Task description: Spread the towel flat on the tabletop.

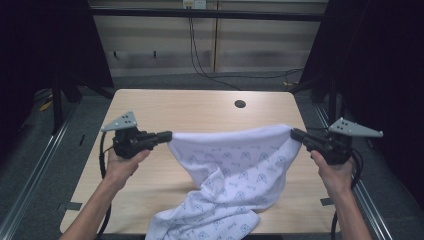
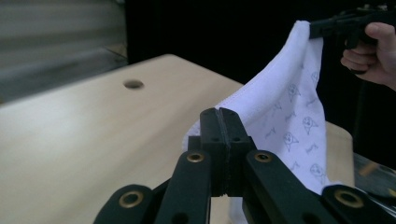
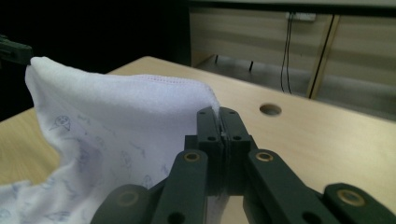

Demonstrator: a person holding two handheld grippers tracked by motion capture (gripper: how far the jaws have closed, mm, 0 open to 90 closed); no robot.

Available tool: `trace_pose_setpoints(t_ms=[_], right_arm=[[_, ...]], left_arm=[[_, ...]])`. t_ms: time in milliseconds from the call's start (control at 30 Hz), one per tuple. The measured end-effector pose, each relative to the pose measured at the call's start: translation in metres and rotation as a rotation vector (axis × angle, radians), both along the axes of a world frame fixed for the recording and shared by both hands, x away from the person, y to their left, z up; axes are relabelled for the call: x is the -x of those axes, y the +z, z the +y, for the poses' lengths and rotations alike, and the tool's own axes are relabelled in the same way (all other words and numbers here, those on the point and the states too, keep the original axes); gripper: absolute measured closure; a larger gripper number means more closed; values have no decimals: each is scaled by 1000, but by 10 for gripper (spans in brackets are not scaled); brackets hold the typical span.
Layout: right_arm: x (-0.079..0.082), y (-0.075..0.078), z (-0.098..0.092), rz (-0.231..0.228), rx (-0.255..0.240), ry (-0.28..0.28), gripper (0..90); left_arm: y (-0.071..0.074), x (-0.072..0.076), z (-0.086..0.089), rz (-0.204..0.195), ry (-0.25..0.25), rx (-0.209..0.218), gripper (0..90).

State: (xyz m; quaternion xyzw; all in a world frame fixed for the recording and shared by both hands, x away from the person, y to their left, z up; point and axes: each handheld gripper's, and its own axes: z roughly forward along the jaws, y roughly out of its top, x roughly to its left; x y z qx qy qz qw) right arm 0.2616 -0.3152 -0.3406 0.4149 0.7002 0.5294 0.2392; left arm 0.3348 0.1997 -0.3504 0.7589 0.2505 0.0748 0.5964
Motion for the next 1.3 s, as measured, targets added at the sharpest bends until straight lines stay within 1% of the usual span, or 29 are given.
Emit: trace_pose_setpoints(t_ms=[67,100,133,200,300,367,400,433,467,500,533,567,600,667,733,767,800,833,867,900,933,967,1000,1067,1133,1167,1200,1233,1300], right_arm=[[-13,15,6,-26,6,2,885],[-20,22,9,-33,2,6,884],[-28,28,13,-43,4,6,884],[-45,40,21,-54,12,13,884],[-75,53,33,-63,20,13,883],[-100,58,41,-63,11,11,882],[-113,58,44,-56,9,3,879],[-126,56,47,-44,4,-5,862],[-141,51,52,-23,17,-34,789],[-148,46,55,-12,37,-63,694],[-155,39,58,16,45,-79,654],[-159,29,59,41,41,-69,625],[-160,20,59,56,49,-73,596],[-156,2,57,86,58,-60,580],[-146,-16,53,114,68,-51,571],[-139,-25,50,132,63,-35,569],[-131,-33,47,144,65,-22,568],[-121,-41,45,148,47,-10,569],[-112,-49,45,171,55,14,569],[-101,-55,46,189,80,28,569],[-88,-61,47,195,87,46,573],[-74,-66,49,208,89,76,585],[-59,-70,51,219,85,108,600],[-27,-81,56,237,45,183,672],[1,-92,64,268,54,247,717],[11,-99,69,296,61,283,729],[20,-104,74,314,72,317,745],[27,-110,79,339,74,350,753],[35,-124,91,389,76,404,722]], left_arm=[[15,-5,6,-33,36,20,900],[22,-8,10,-37,53,32,900],[28,-12,14,-53,77,31,900],[39,-24,20,-62,121,32,900],[53,-49,28,-64,197,14,900],[56,-70,32,-41,240,31,900],[54,-81,33,-27,256,15,899],[48,-94,33,-2,304,-10,886],[43,-101,34,10,346,-22,822],[33,-107,36,36,372,-33,744],[23,-111,37,63,376,-39,724],[13,-112,38,80,378,-52,716],[2,-111,37,97,351,-54,700],[-19,-105,34,119,308,-88,698],[-37,-95,29,149,248,-103,691],[-44,-89,27,147,233,-104,689],[-52,-83,25,160,214,-109,691],[-58,-77,21,173,199,-126,689],[-63,-70,18,172,169,-140,690],[-69,-62,15,176,141,-147,693],[-74,-53,12,188,112,-152,699],[-80,-44,9,192,81,-162,706],[-86,-35,5,201,58,-184,717],[-100,-17,-3,219,-6,-217,739],[-116,-4,-12,249,-58,-278,757],[-124,1,-15,244,-68,-304,760],[-131,2,-17,259,-73,-306,767],[-137,1,-18,276,-74,-320,773],[-147,-2,-21,299,-65,-358,774]])
